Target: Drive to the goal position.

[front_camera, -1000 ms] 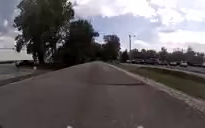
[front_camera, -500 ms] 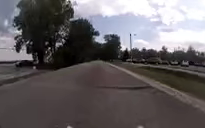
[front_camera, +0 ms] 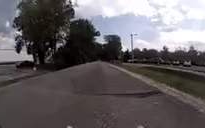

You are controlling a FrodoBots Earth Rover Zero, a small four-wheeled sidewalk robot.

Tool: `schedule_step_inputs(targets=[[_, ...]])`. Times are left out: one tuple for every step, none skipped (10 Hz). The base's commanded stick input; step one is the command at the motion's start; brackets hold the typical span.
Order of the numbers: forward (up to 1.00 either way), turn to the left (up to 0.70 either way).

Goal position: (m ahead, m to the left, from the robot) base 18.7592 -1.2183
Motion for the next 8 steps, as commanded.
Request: schedule_step_inputs(targets=[[0.70,0.00],[0.70,0.00],[0.70,0.00],[0.70,0.00],[0.70,0.00],[0.70,0.00],[0.70,0.00],[0.70,0.00]])
